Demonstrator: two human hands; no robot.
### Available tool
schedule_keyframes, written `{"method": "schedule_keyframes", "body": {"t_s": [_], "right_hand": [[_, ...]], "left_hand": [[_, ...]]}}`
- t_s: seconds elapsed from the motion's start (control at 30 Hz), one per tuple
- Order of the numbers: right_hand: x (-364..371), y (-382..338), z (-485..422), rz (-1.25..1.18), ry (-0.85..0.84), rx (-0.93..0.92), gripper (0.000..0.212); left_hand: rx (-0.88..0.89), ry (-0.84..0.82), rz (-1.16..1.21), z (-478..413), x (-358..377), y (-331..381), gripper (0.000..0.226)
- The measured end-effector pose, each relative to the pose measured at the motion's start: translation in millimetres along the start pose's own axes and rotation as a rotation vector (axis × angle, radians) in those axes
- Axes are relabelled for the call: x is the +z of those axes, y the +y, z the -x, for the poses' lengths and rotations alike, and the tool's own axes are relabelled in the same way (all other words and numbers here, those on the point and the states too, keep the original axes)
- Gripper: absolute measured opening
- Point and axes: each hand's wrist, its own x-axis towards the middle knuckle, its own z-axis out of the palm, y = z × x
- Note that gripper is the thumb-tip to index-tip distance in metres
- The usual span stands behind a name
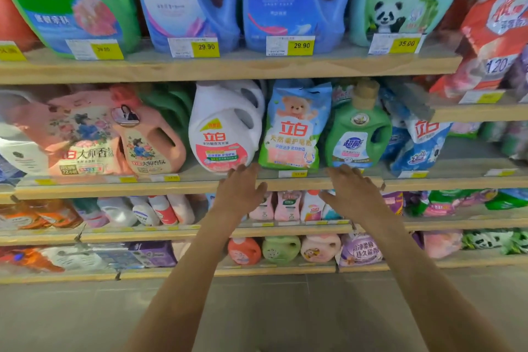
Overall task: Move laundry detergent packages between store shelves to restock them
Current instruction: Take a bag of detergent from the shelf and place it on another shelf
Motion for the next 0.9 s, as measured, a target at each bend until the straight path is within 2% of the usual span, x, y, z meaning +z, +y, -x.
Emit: {"method": "schedule_keyframes", "body": {"t_s": [0.27, 0.53, 0.7, 0.9], "right_hand": [[25, 14, -91, -0.19, 0.044, -0.043, 0.076], [72, 35, -164, -0.572, 0.083, -0.042, 0.082], [96, 39, -188, -0.589, 0.12, -0.068, 0.092], [109, 45, -207, -0.685, 0.119, -0.113, 0.091]], "left_hand": [[0.045, 0.0, 0.188, -94, 37, -15, 0.054], [-0.001, 0.058, 0.444, -166, 93, -9, 0.074], [-0.027, 0.167, 0.503, -185, 118, -5, 0.084], [-0.013, 0.146, 0.607, -204, 129, -7, 0.111]]}}
